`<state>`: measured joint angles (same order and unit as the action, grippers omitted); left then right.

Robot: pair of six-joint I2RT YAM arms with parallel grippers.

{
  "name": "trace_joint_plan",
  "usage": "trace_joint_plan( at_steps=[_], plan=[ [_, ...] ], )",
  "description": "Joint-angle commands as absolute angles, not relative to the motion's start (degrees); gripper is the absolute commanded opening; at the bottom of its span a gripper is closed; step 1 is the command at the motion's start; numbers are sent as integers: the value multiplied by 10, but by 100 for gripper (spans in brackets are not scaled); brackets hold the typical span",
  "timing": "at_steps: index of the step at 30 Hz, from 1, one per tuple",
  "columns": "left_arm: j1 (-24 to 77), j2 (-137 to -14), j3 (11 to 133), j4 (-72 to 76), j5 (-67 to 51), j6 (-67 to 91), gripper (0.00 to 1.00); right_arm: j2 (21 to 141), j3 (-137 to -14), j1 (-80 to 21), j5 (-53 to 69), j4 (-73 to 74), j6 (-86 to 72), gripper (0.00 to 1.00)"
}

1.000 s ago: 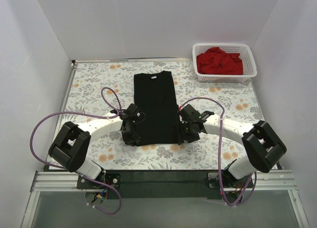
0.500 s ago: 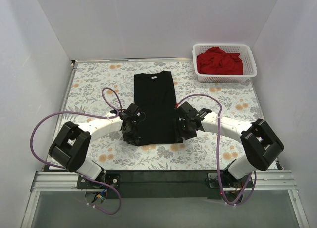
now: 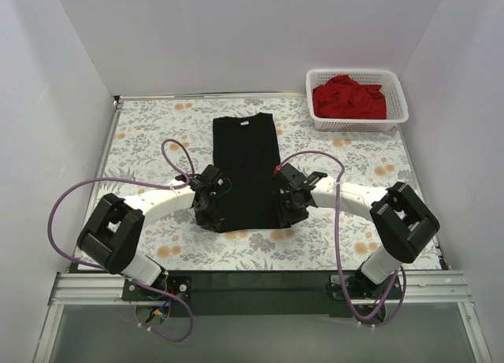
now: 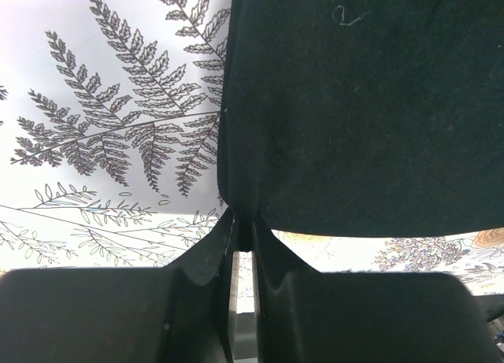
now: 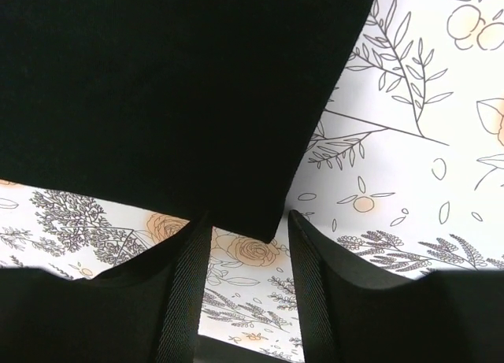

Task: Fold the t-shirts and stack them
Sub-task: Fold the tshirt

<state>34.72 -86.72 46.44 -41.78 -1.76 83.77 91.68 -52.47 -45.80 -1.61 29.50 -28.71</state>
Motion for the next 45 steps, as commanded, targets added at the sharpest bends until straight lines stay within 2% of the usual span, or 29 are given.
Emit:
trace_joint_plan(
  at_steps=[1, 11, 15, 21, 30, 34, 40, 45],
  plan=[
    [352, -864, 446, -420, -21, 832, 5, 940, -535, -465, -34, 305, -297, 42],
    [352, -839, 454, -431, -22, 832, 0, 972, -557, -482, -47, 348, -291, 20],
    [352, -822, 456, -445, -25, 833, 0, 956, -552, -482, -46, 362, -275, 1],
    [352, -770, 455, -479, -72, 817, 0, 942, -571, -482, -6, 432, -207, 1],
    [361, -629, 398, -542, -223, 811, 0, 837, -537, -489, 133, 552, -171, 1],
    [361, -580, 422, -598, -250, 810, 0, 800, -568, -489, 151, 599, -165, 1],
    [360, -600, 548, -650, -159, 821, 0, 833, -718, -484, 81, 708, -134, 1],
    [360, -661, 621, -629, -16, 831, 0, 874, -821, -457, 52, 738, -99, 1]
  ],
)
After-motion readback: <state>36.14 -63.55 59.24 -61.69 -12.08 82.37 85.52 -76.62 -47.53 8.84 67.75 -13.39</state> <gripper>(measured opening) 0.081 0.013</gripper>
